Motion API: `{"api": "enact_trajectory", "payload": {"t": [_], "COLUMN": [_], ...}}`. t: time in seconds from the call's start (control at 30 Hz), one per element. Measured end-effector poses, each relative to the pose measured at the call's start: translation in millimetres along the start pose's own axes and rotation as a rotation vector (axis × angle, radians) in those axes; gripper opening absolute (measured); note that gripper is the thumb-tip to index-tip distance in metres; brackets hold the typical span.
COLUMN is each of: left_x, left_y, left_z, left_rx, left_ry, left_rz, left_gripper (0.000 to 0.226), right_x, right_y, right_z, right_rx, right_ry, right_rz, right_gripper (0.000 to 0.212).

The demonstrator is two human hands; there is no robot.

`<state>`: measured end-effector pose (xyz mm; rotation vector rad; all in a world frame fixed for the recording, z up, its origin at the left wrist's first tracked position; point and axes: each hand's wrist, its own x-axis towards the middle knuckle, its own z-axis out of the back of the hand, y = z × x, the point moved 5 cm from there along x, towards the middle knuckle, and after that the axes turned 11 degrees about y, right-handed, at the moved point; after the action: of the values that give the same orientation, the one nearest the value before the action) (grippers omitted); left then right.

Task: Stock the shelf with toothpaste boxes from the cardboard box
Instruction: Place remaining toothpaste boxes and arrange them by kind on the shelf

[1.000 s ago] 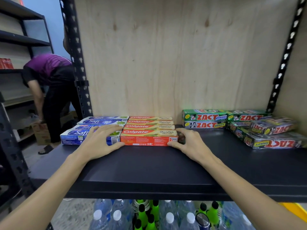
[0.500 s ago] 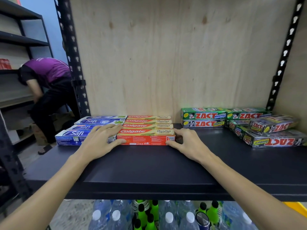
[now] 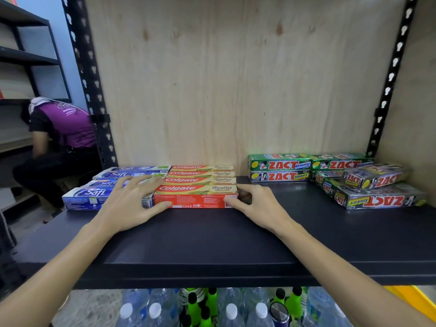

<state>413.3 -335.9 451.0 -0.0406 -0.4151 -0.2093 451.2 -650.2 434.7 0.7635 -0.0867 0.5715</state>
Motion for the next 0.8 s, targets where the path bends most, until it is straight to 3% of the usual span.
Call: {"api": "enact_trajectory", "payload": {"t": [0.07,0.13,0.27,0.47,0.6,0.8], "left_x": [-1,3,26,109,164,201], "left_y": [-10,-24,-80,-170,-201,-203], "left_z": [7,9,5,-14,-28,-65], "left_rx": [-0.002,-0.024,-0.081,-0.42,-0.492,-0.56], "left_ry": [-0.122,-0.206,-0.264,-0.069,0.089,0.117], "left_rz": [-0.02,-0.042,-0.134,-0.056,0.041,0.124], "left_gripper": [0.074,0.062,0.045,0.035,0.043,0.039], "right_x": [-4,-7,-16,-14,7,27], "right_y": [-4,-13,-47,-95,-111,-133], "right_z": [8,19,51,107,125,131], "right_rx": [0.036,0.008,-0.21,-0.437,-0.637,-0.885], "right_ry": [-0.096,-0.184,-0.267,-0.447,-0.44,-0.395], "right_rz": [-0.039,-0.071,-0.118,-0.224,-0.232,-0.31], "right_gripper": [0.034,0.048,0.046,0.046,0.057,0.067]}}
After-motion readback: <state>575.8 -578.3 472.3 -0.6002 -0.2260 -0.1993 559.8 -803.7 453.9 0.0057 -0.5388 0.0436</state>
